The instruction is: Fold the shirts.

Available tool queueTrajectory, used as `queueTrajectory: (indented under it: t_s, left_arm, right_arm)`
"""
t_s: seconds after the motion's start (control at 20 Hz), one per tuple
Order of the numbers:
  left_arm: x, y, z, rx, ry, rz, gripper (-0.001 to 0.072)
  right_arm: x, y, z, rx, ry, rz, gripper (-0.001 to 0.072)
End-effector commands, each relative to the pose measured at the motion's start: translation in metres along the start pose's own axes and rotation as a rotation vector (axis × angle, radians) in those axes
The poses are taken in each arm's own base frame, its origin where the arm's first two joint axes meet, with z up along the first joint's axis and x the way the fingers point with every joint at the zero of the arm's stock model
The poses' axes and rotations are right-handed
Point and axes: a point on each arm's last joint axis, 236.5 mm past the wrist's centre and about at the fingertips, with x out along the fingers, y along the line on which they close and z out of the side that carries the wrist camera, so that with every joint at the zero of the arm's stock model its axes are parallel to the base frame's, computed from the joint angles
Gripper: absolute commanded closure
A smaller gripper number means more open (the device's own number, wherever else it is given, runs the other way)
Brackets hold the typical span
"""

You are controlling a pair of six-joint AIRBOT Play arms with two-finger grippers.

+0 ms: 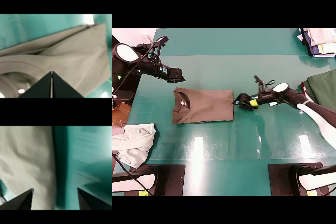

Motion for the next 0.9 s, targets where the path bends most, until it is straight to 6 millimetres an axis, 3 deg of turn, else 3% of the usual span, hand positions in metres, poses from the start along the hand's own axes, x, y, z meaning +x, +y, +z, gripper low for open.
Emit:
queueTrajectory:
  t_s: [0.0, 0.2, 0.25, 0.35, 0.45, 0.5, 0.6, 0.7, 0.85]
  left_arm:
    - [-0.002, -0.014, -0.007, 0.006, 0.029, -0.058, 0.0664]
    - [-0.002, -0.015, -0.009, 0.007, 0.040, -0.060, 0.0665]
    - [-0.002, -0.015, -0.011, 0.007, 0.047, -0.062, 0.0664]
    - [-0.002, -0.016, -0.014, 0.007, 0.059, -0.066, 0.0665]
    - [-0.002, -0.017, -0.017, 0.008, 0.072, -0.069, 0.0664]
    - [-0.002, -0.017, -0.018, 0.009, 0.076, -0.069, 0.0664]
    - [-0.003, -0.018, -0.021, 0.008, 0.087, -0.073, 0.0665]
    - [-0.003, -0.019, -0.026, 0.009, 0.109, -0.079, 0.0665]
    - [-0.005, -0.021, -0.032, 0.009, 0.137, -0.089, 0.0665]
  right_arm:
    - [0.046, 0.022, 0.002, 0.014, 0.030, 0.090, 0.0075]
    - [0.089, 0.058, -0.003, -0.038, 0.074, 0.153, 0.0086]
    - [0.095, 0.065, -0.004, -0.058, 0.081, 0.160, 0.0141]
    - [0.101, 0.082, -0.003, -0.137, 0.078, 0.181, 0.0362]
    - [0.097, 0.099, 0.001, -0.211, 0.069, 0.208, 0.0699]
    - [0.093, 0.106, 0.005, -0.233, 0.062, 0.220, 0.0694]
    - [0.076, 0.117, 0.021, -0.255, 0.024, 0.240, 0.0696]
    - [0.041, 0.117, 0.048, -0.286, -0.056, 0.215, 0.0697]
    - [-0.052, 0.091, 0.102, -0.277, -0.232, 0.127, 0.0697]
